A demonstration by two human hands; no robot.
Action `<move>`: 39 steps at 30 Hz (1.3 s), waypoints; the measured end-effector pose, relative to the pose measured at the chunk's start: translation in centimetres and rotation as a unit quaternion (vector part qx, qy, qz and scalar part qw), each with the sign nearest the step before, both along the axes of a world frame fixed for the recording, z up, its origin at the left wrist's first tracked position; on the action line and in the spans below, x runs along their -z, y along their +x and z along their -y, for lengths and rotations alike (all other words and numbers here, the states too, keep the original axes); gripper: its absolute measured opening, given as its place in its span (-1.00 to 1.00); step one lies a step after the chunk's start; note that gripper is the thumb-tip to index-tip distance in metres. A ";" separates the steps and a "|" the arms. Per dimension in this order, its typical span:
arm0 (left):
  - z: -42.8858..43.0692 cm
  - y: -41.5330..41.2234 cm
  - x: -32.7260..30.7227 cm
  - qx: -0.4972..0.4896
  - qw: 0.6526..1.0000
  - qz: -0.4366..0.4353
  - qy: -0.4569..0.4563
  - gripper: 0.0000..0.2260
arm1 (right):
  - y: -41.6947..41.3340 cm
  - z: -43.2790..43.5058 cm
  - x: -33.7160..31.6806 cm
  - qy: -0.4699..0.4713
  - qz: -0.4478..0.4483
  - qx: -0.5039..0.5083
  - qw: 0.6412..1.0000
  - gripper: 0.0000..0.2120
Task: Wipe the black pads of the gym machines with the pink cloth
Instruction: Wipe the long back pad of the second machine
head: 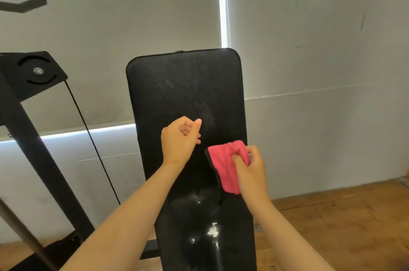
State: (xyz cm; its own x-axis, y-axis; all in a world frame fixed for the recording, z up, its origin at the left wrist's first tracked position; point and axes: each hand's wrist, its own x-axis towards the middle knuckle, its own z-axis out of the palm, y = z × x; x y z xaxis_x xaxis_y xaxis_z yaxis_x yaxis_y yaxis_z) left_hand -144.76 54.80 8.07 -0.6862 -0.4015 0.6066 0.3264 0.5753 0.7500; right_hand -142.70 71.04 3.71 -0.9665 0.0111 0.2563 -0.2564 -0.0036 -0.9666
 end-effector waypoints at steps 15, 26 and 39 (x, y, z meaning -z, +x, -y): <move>0.0 -1.2 4.0 -0.144 0.871 -0.103 -0.458 -0.78 | -0.7 -0.6 5.5 0.128 -0.004 0.109 0.986 -0.80; 0.6 0.2 3.4 -0.062 0.879 -0.113 -0.459 -0.87 | -0.1 0.6 7.5 0.353 -0.135 0.226 0.898 -0.62; 4.0 -1.4 3.5 -0.107 0.733 -0.109 -0.663 -0.59 | -0.7 1.8 9.3 0.373 -0.172 0.247 0.878 -0.35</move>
